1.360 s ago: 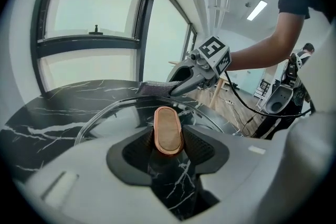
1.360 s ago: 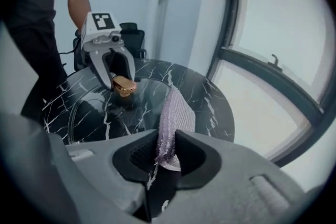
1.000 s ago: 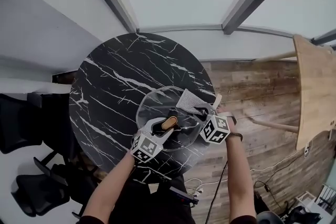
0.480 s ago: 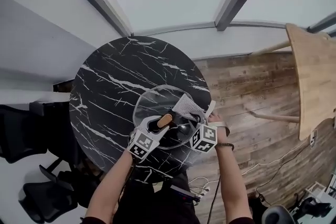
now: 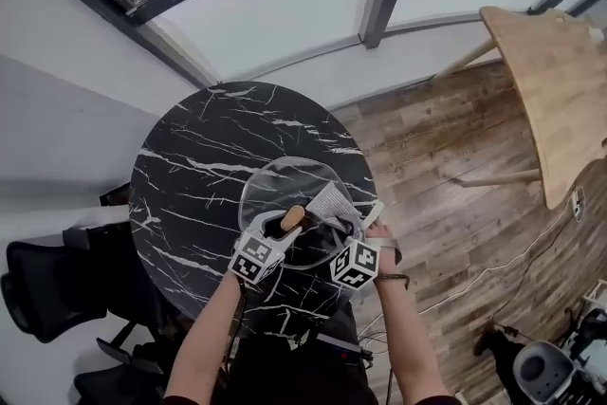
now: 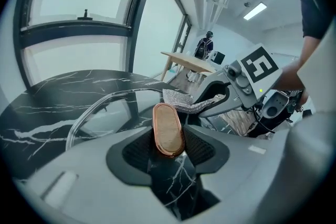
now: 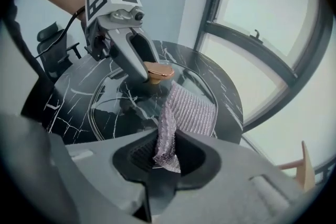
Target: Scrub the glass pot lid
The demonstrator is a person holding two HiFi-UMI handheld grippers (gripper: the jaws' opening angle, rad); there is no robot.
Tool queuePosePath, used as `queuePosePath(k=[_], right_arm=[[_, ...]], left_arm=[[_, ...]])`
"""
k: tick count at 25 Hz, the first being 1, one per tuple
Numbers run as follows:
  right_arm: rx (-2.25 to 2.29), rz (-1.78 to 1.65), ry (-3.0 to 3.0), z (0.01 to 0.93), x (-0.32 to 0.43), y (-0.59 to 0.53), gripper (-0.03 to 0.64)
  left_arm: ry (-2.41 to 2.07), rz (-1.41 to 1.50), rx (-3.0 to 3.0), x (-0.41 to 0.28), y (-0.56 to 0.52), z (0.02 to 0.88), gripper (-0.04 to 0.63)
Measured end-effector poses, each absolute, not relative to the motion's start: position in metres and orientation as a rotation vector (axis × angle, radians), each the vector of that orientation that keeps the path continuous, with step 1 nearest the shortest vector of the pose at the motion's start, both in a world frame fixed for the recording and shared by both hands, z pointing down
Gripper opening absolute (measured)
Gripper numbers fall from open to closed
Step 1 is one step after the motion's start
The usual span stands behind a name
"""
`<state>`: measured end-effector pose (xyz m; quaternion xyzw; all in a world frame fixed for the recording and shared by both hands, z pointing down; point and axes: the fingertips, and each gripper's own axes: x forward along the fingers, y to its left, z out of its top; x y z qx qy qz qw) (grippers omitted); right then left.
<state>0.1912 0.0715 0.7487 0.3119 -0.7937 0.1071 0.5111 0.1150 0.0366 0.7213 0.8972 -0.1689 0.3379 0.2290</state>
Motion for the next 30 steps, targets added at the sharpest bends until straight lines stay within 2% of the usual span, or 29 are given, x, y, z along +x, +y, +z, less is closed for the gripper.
queuePosePath(k=[19, 24, 27, 30], right_arm=[[1.019, 0.478, -1.759, 0.745, 0.172, 0.112, 0.08], [1.02, 0.498, -1.755, 0.747, 0.153, 0.114, 0.08], [1.032, 0.507, -1.751, 0.746, 0.146, 0.115, 0.08], [1.039, 0.512, -1.732, 0.746, 0.142, 0.116, 0.08]], left_arm=[[-0.344, 0.889, 2.448, 0.126, 0.039, 0.717, 0.193], [-0.296, 0.898, 2.442, 0.114, 0.035, 0.717, 0.195], [-0.283, 0.858, 2.433, 0.111, 0.036, 0.713, 0.223], [-0.28, 0.827, 2.415, 0.105, 0.035, 0.71, 0.214]])
